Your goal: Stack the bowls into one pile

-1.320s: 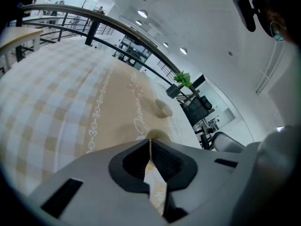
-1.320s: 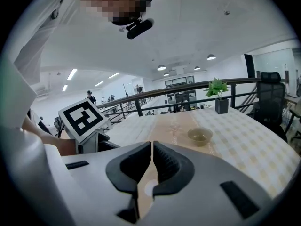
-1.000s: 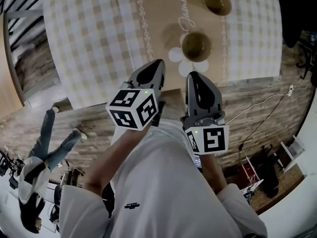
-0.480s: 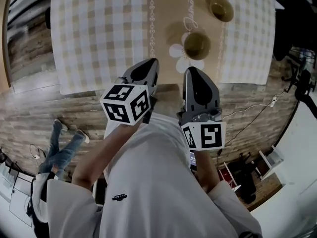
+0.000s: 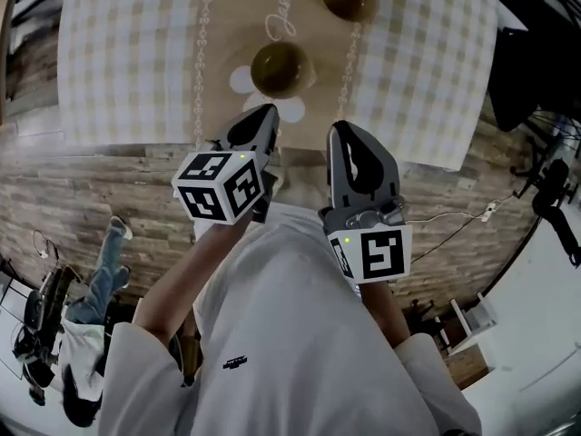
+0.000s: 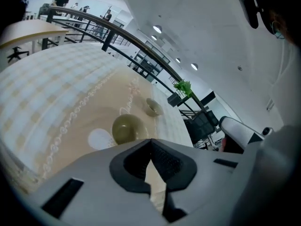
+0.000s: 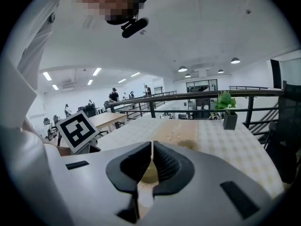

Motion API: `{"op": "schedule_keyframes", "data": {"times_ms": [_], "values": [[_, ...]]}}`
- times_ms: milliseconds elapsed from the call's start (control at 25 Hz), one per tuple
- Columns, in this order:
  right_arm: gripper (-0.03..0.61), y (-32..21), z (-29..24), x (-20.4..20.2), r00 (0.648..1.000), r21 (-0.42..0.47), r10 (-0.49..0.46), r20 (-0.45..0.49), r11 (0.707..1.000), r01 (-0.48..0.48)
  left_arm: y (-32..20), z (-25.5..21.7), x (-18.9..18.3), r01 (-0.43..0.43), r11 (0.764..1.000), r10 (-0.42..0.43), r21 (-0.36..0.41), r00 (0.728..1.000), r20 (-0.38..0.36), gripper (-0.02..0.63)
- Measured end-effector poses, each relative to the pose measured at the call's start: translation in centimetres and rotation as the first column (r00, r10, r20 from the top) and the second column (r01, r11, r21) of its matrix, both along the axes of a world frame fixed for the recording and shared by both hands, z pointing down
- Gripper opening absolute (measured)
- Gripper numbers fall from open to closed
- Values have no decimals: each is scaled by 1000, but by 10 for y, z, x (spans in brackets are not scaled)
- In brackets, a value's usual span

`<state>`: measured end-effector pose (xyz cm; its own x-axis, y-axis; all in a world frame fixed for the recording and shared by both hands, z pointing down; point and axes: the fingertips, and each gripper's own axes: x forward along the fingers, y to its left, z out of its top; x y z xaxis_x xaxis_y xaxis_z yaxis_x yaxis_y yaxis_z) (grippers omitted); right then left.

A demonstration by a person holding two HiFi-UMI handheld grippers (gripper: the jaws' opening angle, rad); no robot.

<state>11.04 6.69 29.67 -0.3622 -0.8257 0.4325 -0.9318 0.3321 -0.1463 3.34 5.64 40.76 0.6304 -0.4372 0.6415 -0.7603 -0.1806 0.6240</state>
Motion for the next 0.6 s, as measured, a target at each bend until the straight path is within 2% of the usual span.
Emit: {"op": "schedule_keyframes", "data": {"times_ms": [120, 280, 480, 600], "values": [[41, 7, 0, 13, 1000, 7, -29, -1, 1000, 29, 8, 1, 3, 65, 998, -65, -11, 998, 10, 21], [41, 15, 5, 38, 997, 6, -70, 17, 998, 70, 15, 4, 9, 177, 984, -176, -27, 984, 23, 21], [41, 19, 14, 39, 991, 1, -133, 23, 991, 133, 13, 13, -7, 318, 947, -317, -49, 948, 20, 21], [41, 16, 20, 36, 988, -12, -155, 25, 988, 155, 12, 26, -16, 385, 919, -384, -92, 923, 23, 23]]}}
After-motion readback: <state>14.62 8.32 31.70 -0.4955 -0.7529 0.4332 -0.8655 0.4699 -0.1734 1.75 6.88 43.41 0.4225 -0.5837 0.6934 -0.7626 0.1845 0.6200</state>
